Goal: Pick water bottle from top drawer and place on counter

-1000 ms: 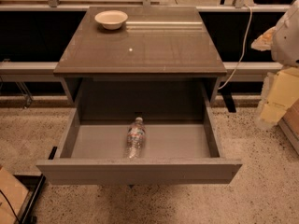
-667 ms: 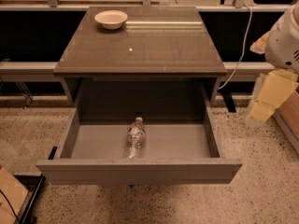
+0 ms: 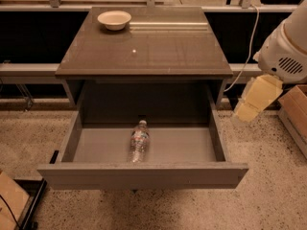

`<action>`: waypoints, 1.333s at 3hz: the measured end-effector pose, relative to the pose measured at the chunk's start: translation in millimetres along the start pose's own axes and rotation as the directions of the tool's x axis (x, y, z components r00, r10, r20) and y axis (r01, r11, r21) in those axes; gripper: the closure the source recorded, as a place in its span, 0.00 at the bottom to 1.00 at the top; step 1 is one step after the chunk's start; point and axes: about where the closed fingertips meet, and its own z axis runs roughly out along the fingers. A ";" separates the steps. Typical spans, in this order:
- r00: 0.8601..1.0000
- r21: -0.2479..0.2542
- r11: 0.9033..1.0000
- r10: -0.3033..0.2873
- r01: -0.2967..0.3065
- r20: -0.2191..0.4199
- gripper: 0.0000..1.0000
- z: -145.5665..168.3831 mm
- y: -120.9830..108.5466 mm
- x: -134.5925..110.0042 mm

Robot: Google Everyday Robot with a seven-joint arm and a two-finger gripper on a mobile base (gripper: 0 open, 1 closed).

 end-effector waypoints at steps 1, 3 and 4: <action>0.998 -0.032 0.998 0.062 -0.062 0.010 0.00 18.9 2.2 -6.4; 0.983 -0.170 0.969 0.183 -0.177 0.018 0.00 97.2 7.4 -40.5; 0.968 -0.199 0.948 0.246 -0.249 -0.037 0.00 141.8 6.8 -44.9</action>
Offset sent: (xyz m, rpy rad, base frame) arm 0.0432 0.0623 -0.0789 0.2256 0.1725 -0.1198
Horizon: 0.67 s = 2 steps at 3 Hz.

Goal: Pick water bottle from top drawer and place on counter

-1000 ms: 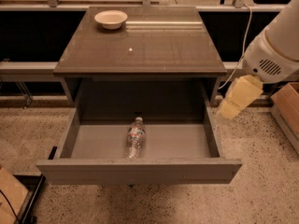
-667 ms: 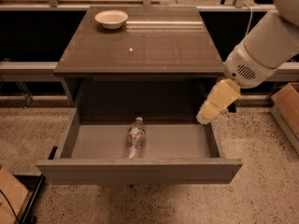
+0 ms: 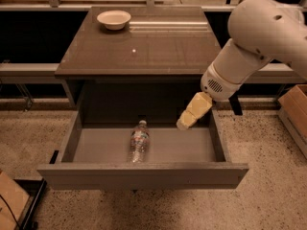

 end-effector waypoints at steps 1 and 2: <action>1.000 -0.006 1.000 0.024 -0.024 -0.008 0.00 6.6 -1.0 -0.6; 0.995 -0.033 0.995 0.095 -0.095 -0.014 0.00 26.9 -1.8 -1.4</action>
Offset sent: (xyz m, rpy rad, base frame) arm 0.0141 0.0147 -0.0532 0.0668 0.1273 -0.1733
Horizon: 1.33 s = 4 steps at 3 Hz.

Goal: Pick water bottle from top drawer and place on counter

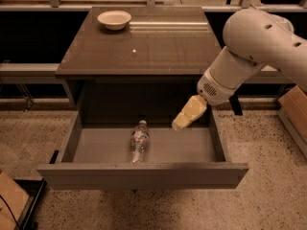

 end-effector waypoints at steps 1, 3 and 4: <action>0.996 -0.036 0.995 0.092 -0.092 -0.013 0.00 44.4 1.7 -13.8; 0.976 -0.036 0.975 0.219 -0.220 -0.016 0.00 86.0 -0.4 -25.2; 0.976 -0.036 0.975 0.218 -0.219 -0.017 0.00 85.9 -0.4 -25.1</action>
Offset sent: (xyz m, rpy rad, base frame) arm 0.0488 0.0630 -0.1238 0.0530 0.1379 -0.3339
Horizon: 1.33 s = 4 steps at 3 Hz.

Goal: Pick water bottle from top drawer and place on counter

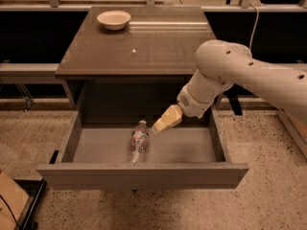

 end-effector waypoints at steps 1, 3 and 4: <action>0.999 0.003 0.999 0.044 -0.045 0.003 0.00 13.1 12.0 -5.3; 0.978 -0.041 0.977 0.206 -0.207 -0.031 0.00 87.7 55.7 -37.1; 0.950 -0.028 0.951 0.304 -0.307 -0.072 0.02 134.9 70.4 -45.4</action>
Offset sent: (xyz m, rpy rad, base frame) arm 0.0156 0.0999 -0.0648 0.0515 0.1140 -0.2357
